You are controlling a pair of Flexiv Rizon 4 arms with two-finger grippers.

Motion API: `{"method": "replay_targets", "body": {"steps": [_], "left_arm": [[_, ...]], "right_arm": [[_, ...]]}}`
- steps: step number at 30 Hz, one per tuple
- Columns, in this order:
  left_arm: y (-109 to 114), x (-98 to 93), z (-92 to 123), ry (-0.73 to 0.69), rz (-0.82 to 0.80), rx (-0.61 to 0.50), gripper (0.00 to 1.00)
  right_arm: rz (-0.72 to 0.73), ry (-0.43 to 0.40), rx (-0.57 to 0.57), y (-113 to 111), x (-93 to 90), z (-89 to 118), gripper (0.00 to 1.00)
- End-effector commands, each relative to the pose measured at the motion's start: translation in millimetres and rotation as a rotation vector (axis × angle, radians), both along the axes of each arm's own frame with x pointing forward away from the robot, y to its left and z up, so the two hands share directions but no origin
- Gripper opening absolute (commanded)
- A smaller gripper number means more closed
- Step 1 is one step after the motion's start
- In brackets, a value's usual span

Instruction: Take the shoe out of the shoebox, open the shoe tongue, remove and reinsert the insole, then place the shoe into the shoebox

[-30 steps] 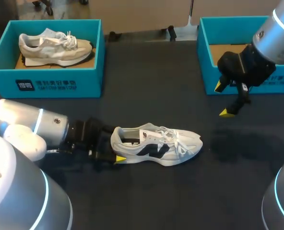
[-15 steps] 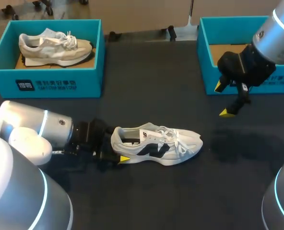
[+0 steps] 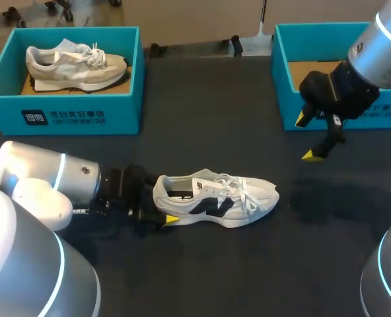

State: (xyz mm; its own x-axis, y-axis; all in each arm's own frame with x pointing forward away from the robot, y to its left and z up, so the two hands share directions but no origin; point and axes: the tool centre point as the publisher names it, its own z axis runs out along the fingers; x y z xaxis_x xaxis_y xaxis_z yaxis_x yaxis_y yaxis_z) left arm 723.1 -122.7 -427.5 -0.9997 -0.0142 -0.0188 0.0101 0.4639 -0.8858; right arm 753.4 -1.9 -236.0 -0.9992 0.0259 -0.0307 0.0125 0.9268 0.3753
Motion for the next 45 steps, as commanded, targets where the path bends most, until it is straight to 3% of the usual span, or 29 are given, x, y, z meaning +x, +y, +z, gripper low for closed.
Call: {"method": "replay_targets", "body": {"steps": [1, 12, 13, 15, 19, 24, 30, 37, 45], "left_arm": [[-4, -0.6, -5, -0.001, 0.003, 0.004, 0.00], [-4, -0.6, -5, -0.001, 0.003, 0.004, 0.00], [-4, -0.6, -5, -0.001, 0.003, 0.004, 0.00], [-4, -0.6, -5, -0.001, 0.003, 0.004, 0.00], [-4, -0.6, -5, -0.001, 0.003, 0.004, 0.00], [-4, -0.6, -5, -0.001, 0.003, 0.004, 0.00], [-4, -0.6, -5, -0.001, 0.003, 0.004, 0.00], [-4, -0.6, -5, -0.001, 0.003, 0.004, 0.00], [-4, -0.6, -5, -0.001, 0.003, 0.004, 0.00]], "right_arm": [[-0.001, -0.001, -0.003, 0, -0.2, -1, 1.00], [-0.001, -0.001, -0.003, 0, -0.2, -1, 1.00], [-0.046, 0.001, -0.007, 5, -2.3, -2, 1.00], [-0.103, 0.029, -0.119, 19, -4.6, -5, 1.00], [-0.380, 0.046, -0.086, 30, -5.6, -6, 1.00], [-0.626, 0.026, -0.037, 51, -8.2, -3, 1.00], [-0.930, 0.028, -0.072, 86, -12.7, -5, 1.00], [-1.188, -0.001, -0.098, 134, -13.7, -7, 1.00], [-1.358, 0.027, -0.140, 189, -14.1, -8, 1.00]]}}
